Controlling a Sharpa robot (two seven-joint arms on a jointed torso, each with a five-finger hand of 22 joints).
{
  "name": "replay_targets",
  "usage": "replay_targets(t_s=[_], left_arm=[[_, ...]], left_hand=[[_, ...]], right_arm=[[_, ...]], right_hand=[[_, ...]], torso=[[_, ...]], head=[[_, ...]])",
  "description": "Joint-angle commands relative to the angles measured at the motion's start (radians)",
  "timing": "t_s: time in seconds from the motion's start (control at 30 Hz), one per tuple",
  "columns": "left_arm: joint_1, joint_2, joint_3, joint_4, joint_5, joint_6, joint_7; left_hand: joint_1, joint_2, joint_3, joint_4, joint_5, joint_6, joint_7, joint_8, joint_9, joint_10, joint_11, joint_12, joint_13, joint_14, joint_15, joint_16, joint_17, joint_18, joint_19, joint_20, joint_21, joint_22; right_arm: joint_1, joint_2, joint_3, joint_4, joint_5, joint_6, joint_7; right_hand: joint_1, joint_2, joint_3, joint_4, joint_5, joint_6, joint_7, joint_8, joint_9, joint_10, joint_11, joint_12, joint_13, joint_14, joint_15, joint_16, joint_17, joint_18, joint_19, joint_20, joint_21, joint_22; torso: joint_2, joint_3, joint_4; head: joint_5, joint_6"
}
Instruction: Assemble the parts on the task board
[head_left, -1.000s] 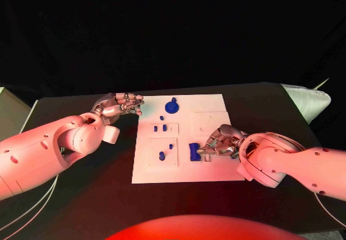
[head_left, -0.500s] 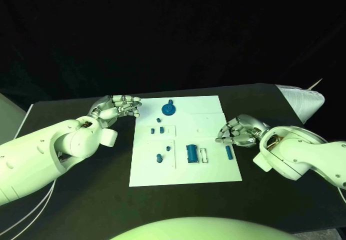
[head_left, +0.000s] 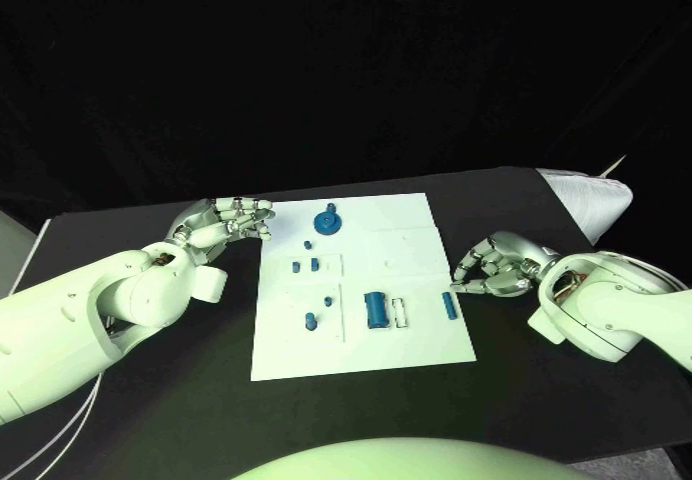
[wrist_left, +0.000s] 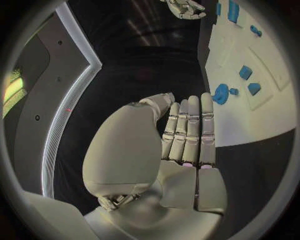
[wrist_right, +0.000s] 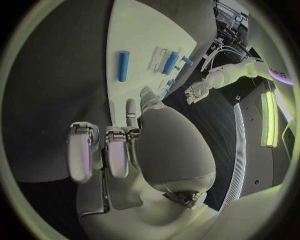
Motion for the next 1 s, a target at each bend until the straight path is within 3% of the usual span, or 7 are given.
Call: replay_targets(t_s=[0.03, 0.63, 0.7, 0.73, 1.0], left_arm=[[-0.001, 0.003, 0.001, 0.004, 0.008, 0.004, 0.016], [-0.004, -0.006, 0.001, 0.01, 0.008, 0.005, 0.014], [-0.004, -0.007, 0.001, 0.01, 0.008, 0.005, 0.014], [-0.004, -0.008, 0.001, 0.011, 0.008, 0.005, 0.013], [-0.005, -0.01, 0.001, 0.012, 0.008, 0.006, 0.011]], left_hand=[[-0.003, 0.004, -0.004, 0.003, 0.005, 0.007, 0.0, -0.004, 0.001, 0.008, -0.002, -0.003, 0.002, 0.008, 0.001, -0.004, 0.002, 0.004, 0.006, 0.002, -0.007, -0.002], [-0.005, 0.004, -0.005, 0.004, 0.005, 0.007, -0.001, -0.005, 0.002, 0.009, -0.002, -0.004, 0.002, 0.008, 0.001, -0.004, 0.002, 0.004, 0.007, 0.002, -0.008, -0.002], [-0.005, 0.004, -0.005, 0.004, 0.005, 0.007, -0.001, -0.005, 0.002, 0.009, -0.002, -0.004, 0.002, 0.008, 0.001, -0.004, 0.002, 0.004, 0.007, 0.002, -0.008, -0.002], [-0.005, 0.004, -0.005, 0.004, 0.005, 0.007, -0.001, -0.005, 0.002, 0.009, -0.002, -0.004, 0.002, 0.008, 0.001, -0.004, 0.002, 0.004, 0.007, 0.002, -0.008, -0.002], [-0.005, 0.004, -0.005, 0.004, 0.005, 0.007, -0.001, -0.005, 0.002, 0.009, -0.002, -0.004, 0.002, 0.008, 0.001, -0.004, 0.002, 0.004, 0.007, 0.002, -0.008, -0.002]], right_arm=[[-0.013, -0.003, -0.001, 0.014, -0.131, 0.025, -0.089], [-0.067, 0.022, -0.002, 0.036, -0.24, 0.032, -0.266], [-0.069, 0.025, -0.002, 0.034, -0.248, 0.034, -0.277], [-0.07, 0.027, -0.002, 0.033, -0.251, 0.033, -0.281], [-0.075, 0.054, -0.002, 0.021, -0.27, 0.026, -0.298]], right_hand=[[-0.03, -0.004, -0.005, 0.006, -0.011, 0.012, -0.001, 0.002, -0.002, 0.106, -0.005, 0.002, 0.263, 0.104, -0.002, 0.004, 0.263, -0.018, 0.08, 0.001, -0.001, 0.214], [-0.161, -0.033, -0.038, 0.009, -0.056, 0.025, -0.007, 0.015, 0.0, 0.106, -0.011, 0.002, 0.263, 0.104, -0.006, 0.004, 0.263, -0.022, 0.085, -0.002, 0.017, 0.222], [-0.169, -0.03, -0.057, 0.008, -0.03, 0.024, -0.009, 0.018, 0.001, 0.106, -0.012, 0.002, 0.263, 0.104, -0.007, 0.004, 0.263, -0.022, 0.085, -0.003, 0.018, 0.223], [-0.168, -0.02, -0.093, 0.008, 0.014, 0.022, -0.01, 0.021, 0.003, 0.106, -0.012, 0.002, 0.263, 0.104, -0.008, 0.004, 0.263, -0.022, 0.085, -0.004, 0.019, 0.223], [-0.149, -0.008, -0.106, 0.006, 0.022, 0.02, -0.01, 0.023, 0.004, 0.106, -0.013, 0.002, 0.263, 0.104, -0.008, 0.004, 0.263, -0.022, 0.085, -0.005, 0.019, 0.224]], torso=[[0.001, 0.0003, 0.0019], [0.002, 0.0, 0.0037], [0.002, -0.0002, 0.0037], [0.002, -0.0008, 0.0037], [0.002, -0.0002, 0.0032]], head=[[-0.009, -0.002], [-0.017, -0.008], [-0.017, -0.008], [-0.019, -0.01], [-0.018, -0.013]])
